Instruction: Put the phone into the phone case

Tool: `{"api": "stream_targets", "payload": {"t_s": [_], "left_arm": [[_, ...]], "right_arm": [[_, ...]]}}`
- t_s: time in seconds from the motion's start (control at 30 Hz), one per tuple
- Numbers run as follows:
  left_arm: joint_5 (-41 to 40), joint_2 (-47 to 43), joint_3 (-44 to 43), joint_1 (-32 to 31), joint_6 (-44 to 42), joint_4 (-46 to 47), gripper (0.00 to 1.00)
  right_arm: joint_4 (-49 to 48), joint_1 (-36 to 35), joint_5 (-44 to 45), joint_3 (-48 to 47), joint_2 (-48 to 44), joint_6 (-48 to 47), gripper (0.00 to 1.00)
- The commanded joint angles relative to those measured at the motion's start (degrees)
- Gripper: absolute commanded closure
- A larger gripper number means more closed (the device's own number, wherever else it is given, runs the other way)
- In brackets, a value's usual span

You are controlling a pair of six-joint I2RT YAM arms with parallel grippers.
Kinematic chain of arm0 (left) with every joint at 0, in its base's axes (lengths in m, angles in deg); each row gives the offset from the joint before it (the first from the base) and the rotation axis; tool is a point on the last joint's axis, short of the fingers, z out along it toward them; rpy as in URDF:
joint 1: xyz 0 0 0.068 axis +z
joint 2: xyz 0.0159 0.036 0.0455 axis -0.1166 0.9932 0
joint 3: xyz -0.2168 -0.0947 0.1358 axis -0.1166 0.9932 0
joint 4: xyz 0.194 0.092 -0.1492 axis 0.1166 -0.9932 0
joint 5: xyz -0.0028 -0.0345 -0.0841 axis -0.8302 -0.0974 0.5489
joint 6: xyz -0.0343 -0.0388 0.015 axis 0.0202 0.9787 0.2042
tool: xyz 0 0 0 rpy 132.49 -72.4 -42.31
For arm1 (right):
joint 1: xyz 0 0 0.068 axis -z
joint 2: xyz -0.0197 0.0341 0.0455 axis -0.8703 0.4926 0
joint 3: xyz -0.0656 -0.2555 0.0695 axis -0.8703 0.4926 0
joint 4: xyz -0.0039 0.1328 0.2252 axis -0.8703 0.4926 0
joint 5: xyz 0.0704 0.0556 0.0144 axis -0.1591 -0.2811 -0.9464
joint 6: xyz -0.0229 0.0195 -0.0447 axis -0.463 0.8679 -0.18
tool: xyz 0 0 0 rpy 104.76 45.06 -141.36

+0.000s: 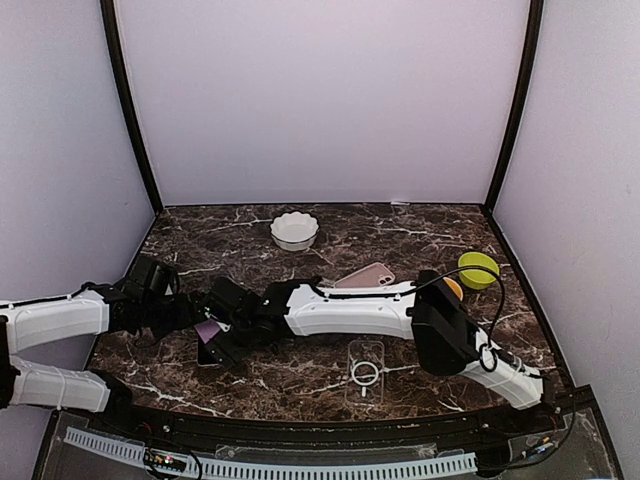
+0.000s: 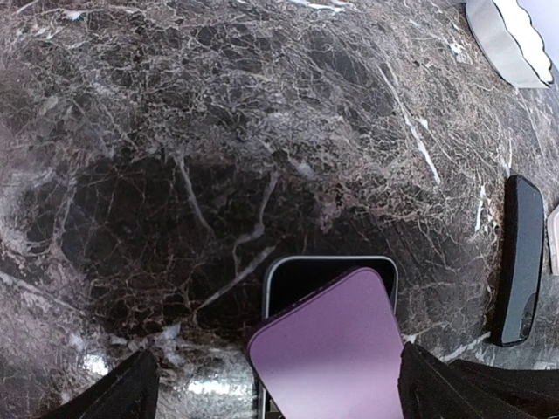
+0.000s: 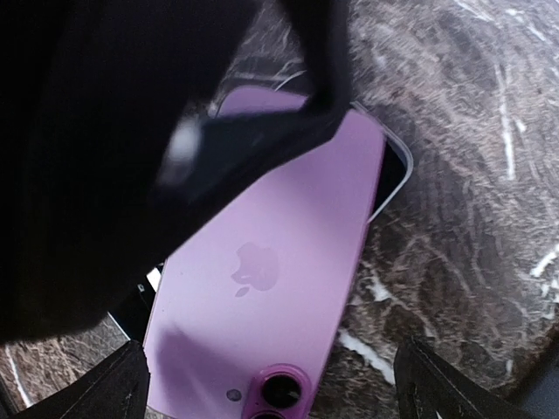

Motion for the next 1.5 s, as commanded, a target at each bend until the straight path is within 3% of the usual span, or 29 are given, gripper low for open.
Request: {"api": "stream_targets", "payload": {"t_s": [0.0, 0.13, 0.43, 0.63, 0.8, 1.07, 1.1, 1.27, 1.47], "left_arm": [[-1.3, 1.7, 0.4, 0.5, 0.0, 3.4, 0.05], [-0.5, 3.6, 0.2, 0.5, -0.4, 4.1, 0.09], [-0.2, 3.6, 0.3, 0.5, -1.0, 4.7, 0.13], [1.6, 4.1, 0.2, 0.5, -2.8, 5.9, 0.23], [2.0, 6.8, 0.2, 0.5, -5.6, 7.6, 0.25], [3.8, 13.8, -2.6, 0.5, -9.7, 9.7, 0.34], [3.8, 14.0, -3.0, 0.5, -9.7, 9.4, 0.39], [11.2, 13.7, -2.3, 0.4, -8.9, 7.4, 0.49], [13.8, 9.4, 0.8, 0.3, -7.3, 5.8, 0.49]], "right_arm": [[-1.6, -0.6, -1.0, -2.4, 1.5, -2.9, 0.01], [0.0, -0.6, 3.0, -4.3, 3.9, -3.2, 0.02], [4.2, -0.7, -0.6, -4.5, 5.1, -4.6, 0.10], [8.4, 0.0, 2.5, 3.0, 1.4, -4.3, 0.11], [4.0, 3.8, 3.6, 13.3, -5.6, -4.6, 0.12], [0.6, 4.7, 1.3, 14.1, -9.3, -8.6, 0.10], [0.2, 4.6, 1.0, 14.3, -9.7, -8.7, 0.10], [-2.7, 3.5, -0.9, 16.6, -12.6, -11.6, 0.07], [-11.8, 2.9, -14.8, 24.1, -17.5, -21.3, 0.02]]}}
